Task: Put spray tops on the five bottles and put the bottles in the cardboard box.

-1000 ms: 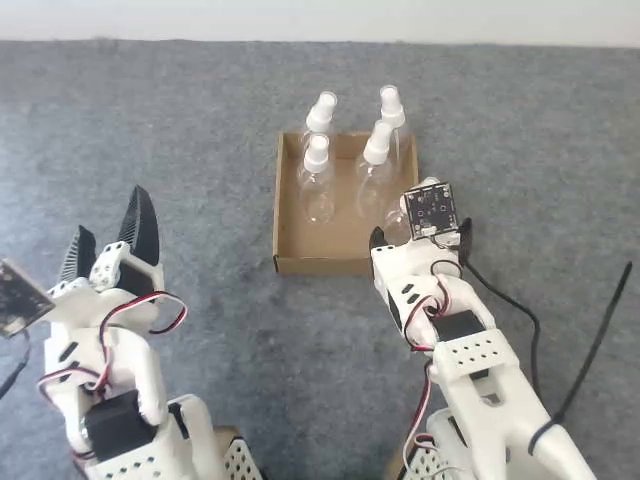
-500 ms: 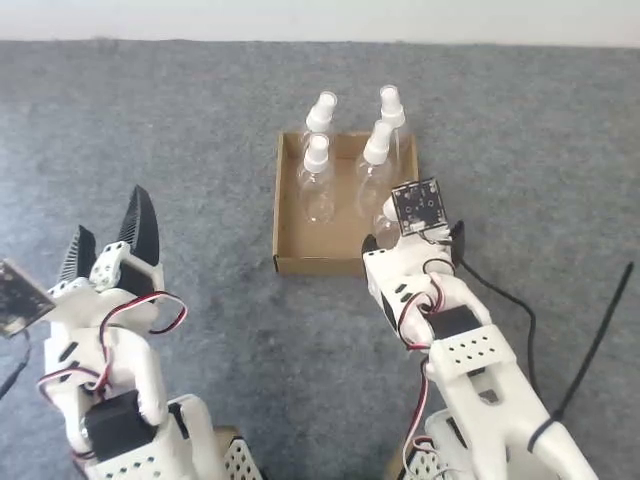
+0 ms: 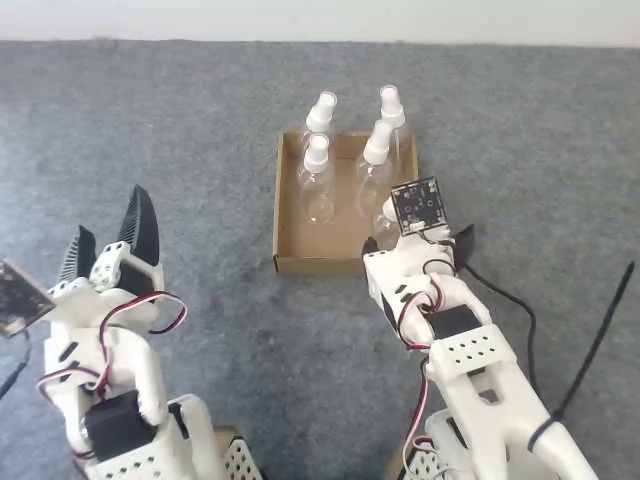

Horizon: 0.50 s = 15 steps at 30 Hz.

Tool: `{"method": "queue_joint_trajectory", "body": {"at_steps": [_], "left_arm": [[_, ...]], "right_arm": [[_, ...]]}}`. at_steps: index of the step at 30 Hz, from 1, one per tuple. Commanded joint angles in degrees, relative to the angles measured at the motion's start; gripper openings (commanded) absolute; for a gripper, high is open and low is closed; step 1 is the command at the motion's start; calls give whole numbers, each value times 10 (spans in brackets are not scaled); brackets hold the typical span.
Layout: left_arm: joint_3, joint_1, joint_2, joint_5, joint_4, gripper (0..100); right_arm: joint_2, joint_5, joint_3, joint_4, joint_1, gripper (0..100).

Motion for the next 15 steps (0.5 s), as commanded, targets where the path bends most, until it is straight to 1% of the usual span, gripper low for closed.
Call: {"method": "queue_joint_trajectory", "body": {"at_steps": [1, 9, 12, 15], "left_arm": [[-24, -2, -2, -6, -18, 283], [-24, -2, -2, -6, -18, 283], [-24, -2, -2, -6, -18, 283], [-24, -2, -2, -6, -18, 283]], "right_arm": [[-32, -2, -55, 49, -5, 515], [-33, -2, -55, 62, -5, 514], [-44, -2, -62, 95, -2, 513], [-89, -4, -62, 133, -1, 512]]}}
